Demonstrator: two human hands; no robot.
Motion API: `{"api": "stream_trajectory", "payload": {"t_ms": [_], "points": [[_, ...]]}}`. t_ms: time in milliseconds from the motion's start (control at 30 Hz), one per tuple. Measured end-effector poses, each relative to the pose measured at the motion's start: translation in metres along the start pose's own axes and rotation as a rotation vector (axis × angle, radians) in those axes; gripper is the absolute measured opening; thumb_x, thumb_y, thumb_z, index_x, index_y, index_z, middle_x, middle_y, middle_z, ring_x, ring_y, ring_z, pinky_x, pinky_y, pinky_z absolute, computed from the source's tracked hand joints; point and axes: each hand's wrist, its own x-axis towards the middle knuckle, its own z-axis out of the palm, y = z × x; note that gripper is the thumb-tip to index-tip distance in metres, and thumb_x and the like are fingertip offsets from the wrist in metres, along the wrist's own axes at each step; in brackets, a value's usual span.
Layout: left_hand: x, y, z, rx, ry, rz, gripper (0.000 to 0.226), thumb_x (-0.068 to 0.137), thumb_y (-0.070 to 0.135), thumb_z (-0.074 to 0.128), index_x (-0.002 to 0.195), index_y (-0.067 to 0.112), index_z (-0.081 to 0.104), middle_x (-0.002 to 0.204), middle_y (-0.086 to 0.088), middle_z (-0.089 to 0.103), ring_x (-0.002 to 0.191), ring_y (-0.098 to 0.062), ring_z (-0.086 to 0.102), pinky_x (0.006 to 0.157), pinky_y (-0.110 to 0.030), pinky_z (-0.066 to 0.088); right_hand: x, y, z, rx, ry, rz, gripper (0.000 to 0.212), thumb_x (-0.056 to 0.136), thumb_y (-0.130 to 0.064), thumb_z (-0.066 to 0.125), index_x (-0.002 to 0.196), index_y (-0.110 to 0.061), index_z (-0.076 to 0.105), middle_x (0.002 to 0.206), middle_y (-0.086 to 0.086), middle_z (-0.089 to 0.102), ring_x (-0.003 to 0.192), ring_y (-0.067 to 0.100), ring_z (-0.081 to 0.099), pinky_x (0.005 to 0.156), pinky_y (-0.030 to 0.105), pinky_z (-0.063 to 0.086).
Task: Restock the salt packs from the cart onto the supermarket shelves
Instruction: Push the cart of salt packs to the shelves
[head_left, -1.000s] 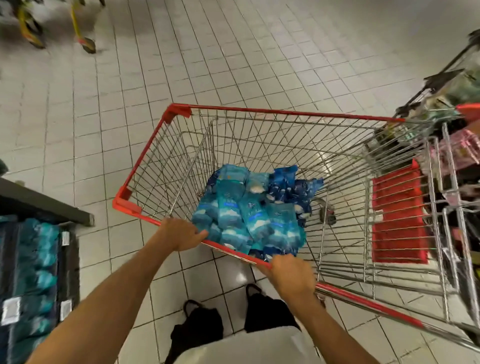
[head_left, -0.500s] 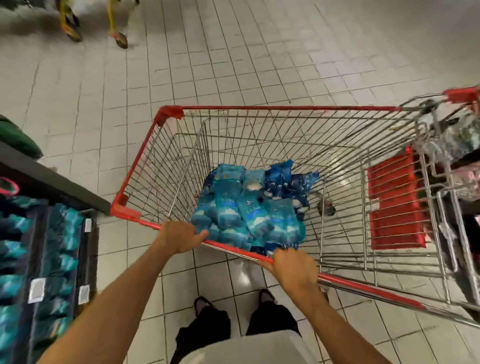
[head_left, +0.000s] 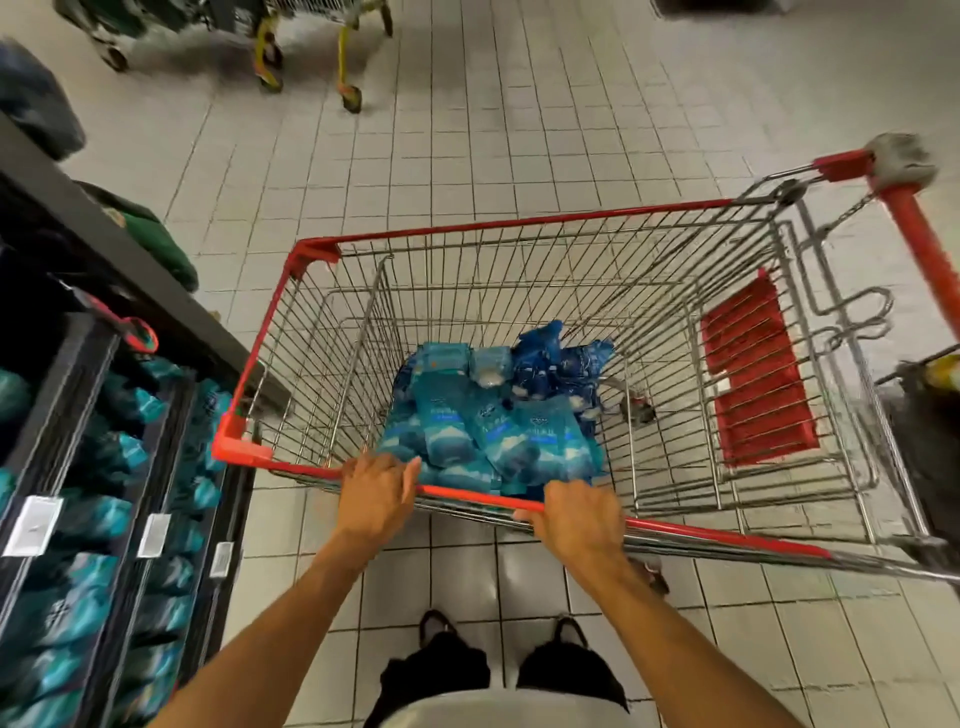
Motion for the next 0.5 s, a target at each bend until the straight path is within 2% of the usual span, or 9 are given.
{"api": "stream_trajectory", "payload": {"t_ms": [67, 133, 233, 300, 367, 400, 433, 500], "points": [[0.005, -0.013, 0.001, -0.082, 0.003, -0.055, 0.047, 0.104, 0.035, 0.035, 0.09, 0.012, 0.074, 0.099, -0.011, 0.068, 0.098, -0.031, 0.056, 0.096, -0.043, 0.037, 0.012, -0.016, -0.007, -0.007, 0.03, -0.025, 0.058, 0.082, -0.076, 0.053, 0.092, -0.021, 0.067, 0.088, 0.002, 0.071, 0.08, 0.023, 0.07, 0.061, 0.031, 0.042], [0.013, -0.031, 0.0, -0.105, 0.036, -0.122, 0.035, 0.103, 0.023, 0.042, 0.096, 0.005, 0.072, 0.1, -0.017, 0.067, 0.101, -0.033, 0.057, 0.095, -0.043, 0.039, 0.023, -0.032, -0.012, -0.015, 0.05, -0.051, 0.062, 0.082, -0.078, 0.049, 0.096, -0.02, 0.068, 0.092, 0.003, 0.071, 0.085, 0.023, 0.069, 0.063, 0.032, 0.043], [0.018, -0.059, -0.007, -0.125, 0.137, -0.169, 0.021, 0.095, 0.011, 0.055, 0.085, 0.004, 0.071, 0.083, -0.017, 0.068, 0.086, -0.034, 0.06, 0.081, -0.044, 0.044, 0.034, -0.049, -0.018, -0.007, 0.099, -0.162, 0.064, 0.089, -0.077, 0.036, 0.099, -0.023, 0.068, 0.094, 0.002, 0.071, 0.084, 0.022, 0.068, 0.064, 0.031, 0.043], [0.021, -0.08, -0.011, -0.143, 0.162, -0.172, 0.024, 0.091, 0.012, 0.053, 0.074, 0.007, 0.069, 0.07, -0.013, 0.065, 0.072, -0.03, 0.058, 0.07, -0.042, 0.046, 0.041, -0.05, -0.023, 0.062, 0.107, -0.25, 0.077, 0.087, -0.082, 0.019, 0.108, -0.026, 0.067, 0.117, 0.003, 0.064, 0.098, 0.023, 0.065, 0.069, 0.033, 0.048], [0.026, -0.094, -0.021, -0.169, 0.136, -0.186, 0.028, 0.086, 0.015, 0.047, 0.064, 0.007, 0.063, 0.059, -0.013, 0.058, 0.06, -0.029, 0.056, 0.06, -0.041, 0.048, 0.05, -0.043, -0.033, 0.115, 0.091, -0.24, 0.099, 0.076, -0.089, 0.001, 0.126, -0.028, 0.06, 0.139, 0.008, 0.052, 0.117, 0.028, 0.059, 0.082, 0.041, 0.052], [0.031, -0.101, -0.024, -0.177, 0.119, -0.199, 0.027, 0.082, 0.012, 0.048, 0.058, 0.008, 0.06, 0.053, -0.012, 0.055, 0.054, -0.029, 0.055, 0.055, -0.041, 0.048, 0.055, -0.041, -0.036, 0.116, 0.105, -0.218, 0.105, 0.073, -0.091, -0.004, 0.13, -0.027, 0.056, 0.135, 0.008, 0.056, 0.114, 0.028, 0.061, 0.081, 0.041, 0.052], [0.034, -0.11, -0.026, -0.2, 0.088, -0.216, 0.027, 0.081, 0.009, 0.05, 0.055, 0.008, 0.058, 0.049, -0.012, 0.053, 0.05, -0.029, 0.054, 0.052, -0.04, 0.047, 0.059, -0.041, -0.039, 0.109, 0.139, -0.212, 0.104, 0.073, -0.091, -0.005, 0.128, -0.026, 0.056, 0.12, 0.007, 0.065, 0.103, 0.027, 0.065, 0.075, 0.038, 0.051], [0.044, -0.13, -0.027, -0.27, 0.032, -0.278, 0.031, 0.089, 0.009, 0.048, 0.061, 0.004, 0.062, 0.056, -0.015, 0.058, 0.06, -0.03, 0.056, 0.061, -0.04, 0.045, 0.067, -0.05, -0.046, 0.077, 0.196, -0.268, 0.092, 0.08, -0.088, 0.0, 0.109, -0.025, 0.061, 0.088, 0.002, 0.07, 0.082, 0.023, 0.068, 0.066, 0.031, 0.05]]}}
